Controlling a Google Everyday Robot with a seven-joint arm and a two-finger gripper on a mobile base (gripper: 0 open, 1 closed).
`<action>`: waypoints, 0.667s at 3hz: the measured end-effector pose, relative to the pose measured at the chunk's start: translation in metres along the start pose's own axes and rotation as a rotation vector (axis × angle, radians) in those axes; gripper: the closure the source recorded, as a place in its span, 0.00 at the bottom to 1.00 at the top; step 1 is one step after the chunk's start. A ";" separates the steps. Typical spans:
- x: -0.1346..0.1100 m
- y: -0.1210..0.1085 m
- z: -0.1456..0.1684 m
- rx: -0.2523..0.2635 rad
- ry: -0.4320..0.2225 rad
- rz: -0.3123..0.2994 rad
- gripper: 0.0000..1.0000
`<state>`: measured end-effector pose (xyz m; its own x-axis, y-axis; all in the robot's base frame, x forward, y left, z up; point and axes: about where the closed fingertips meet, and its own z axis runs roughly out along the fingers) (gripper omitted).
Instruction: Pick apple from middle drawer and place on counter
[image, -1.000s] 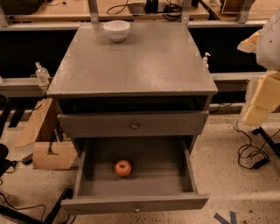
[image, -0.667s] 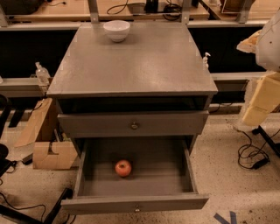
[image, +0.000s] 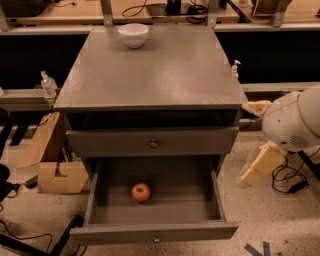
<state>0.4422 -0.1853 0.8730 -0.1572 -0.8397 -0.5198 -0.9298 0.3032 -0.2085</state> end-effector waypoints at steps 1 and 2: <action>-0.005 0.018 0.071 0.014 -0.244 -0.001 0.00; -0.018 0.011 0.110 0.091 -0.397 -0.007 0.00</action>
Offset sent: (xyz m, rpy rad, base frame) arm 0.1091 0.0629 -0.0931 0.4694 -0.5299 -0.1414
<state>0.4716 -0.1167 0.7888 0.0058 -0.6083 -0.7937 -0.8943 0.3520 -0.2763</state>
